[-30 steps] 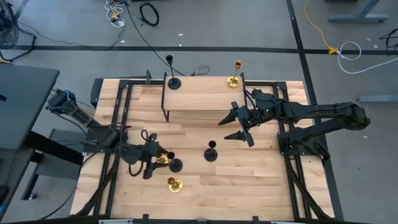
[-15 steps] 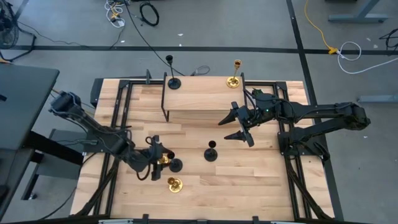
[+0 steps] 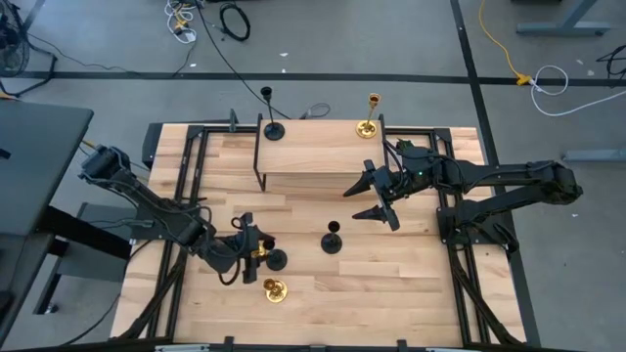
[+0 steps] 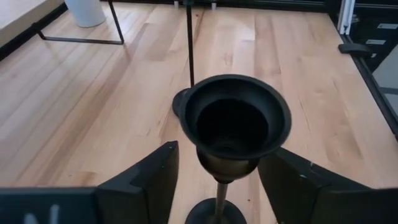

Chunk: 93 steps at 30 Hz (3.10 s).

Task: Pick & Place candle stick holders
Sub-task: Put the left black candle holder on the shelf aligned with the black candle holder

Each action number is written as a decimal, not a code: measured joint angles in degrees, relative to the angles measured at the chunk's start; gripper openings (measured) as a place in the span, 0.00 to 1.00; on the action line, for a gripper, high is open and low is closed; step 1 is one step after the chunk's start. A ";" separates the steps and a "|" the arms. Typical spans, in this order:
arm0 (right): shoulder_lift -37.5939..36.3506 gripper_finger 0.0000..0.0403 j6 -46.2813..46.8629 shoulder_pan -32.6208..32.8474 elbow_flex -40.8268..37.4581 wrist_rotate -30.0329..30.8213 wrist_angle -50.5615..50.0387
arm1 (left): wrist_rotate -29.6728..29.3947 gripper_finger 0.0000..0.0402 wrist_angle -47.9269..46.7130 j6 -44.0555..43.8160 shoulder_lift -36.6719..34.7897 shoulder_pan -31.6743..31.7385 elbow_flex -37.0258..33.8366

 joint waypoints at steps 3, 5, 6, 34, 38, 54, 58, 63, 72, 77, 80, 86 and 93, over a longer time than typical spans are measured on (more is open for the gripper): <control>0.00 0.75 0.02 0.00 0.00 0.02 0.02 | 0.84 0.44 0.03 0.00 0.00 0.00 0.00; 0.00 0.75 0.02 0.00 0.00 0.04 0.02 | 1.53 0.36 0.05 0.00 -0.02 0.00 0.04; 0.00 0.75 0.02 0.00 0.00 0.04 0.01 | 1.57 0.32 0.03 0.02 -0.02 -0.01 0.04; 0.00 0.75 0.06 0.00 0.00 0.09 0.00 | -1.15 0.09 2.54 2.33 0.13 -0.02 -0.17; 0.00 0.75 0.06 -0.01 0.00 0.11 0.00 | -1.66 0.09 3.45 2.96 -0.37 -0.01 -0.17; 0.00 0.75 0.06 -0.01 0.00 0.09 -0.05 | -3.96 0.09 5.19 8.48 -8.36 0.11 -0.17; 0.00 0.75 0.06 -0.01 0.00 0.09 -0.06 | -4.34 0.09 4.29 10.03 -13.83 0.77 -0.13; 0.00 0.75 0.04 -0.02 0.00 0.09 -0.02 | -7.31 0.09 2.57 11.43 -19.94 3.58 -0.11; 0.00 0.75 -0.02 0.00 0.00 0.09 -0.08 | -7.27 0.09 -16.44 13.15 -23.85 11.33 12.26; -0.02 0.75 -0.94 0.00 0.00 0.13 -0.07 | -5.63 0.09 -23.85 15.20 -23.17 17.10 19.48; -0.02 0.75 -1.05 -0.02 0.00 0.11 -0.04 | -5.59 0.09 -26.99 16.78 -23.19 20.55 22.65; -0.02 0.75 -1.16 0.00 0.00 0.11 -0.11 | 0.52 0.09 -27.26 20.35 -22.70 28.96 25.78; -0.02 0.75 -1.22 0.00 0.00 0.11 0.00 | 9.88 0.09 -27.27 21.21 -20.84 40.74 25.92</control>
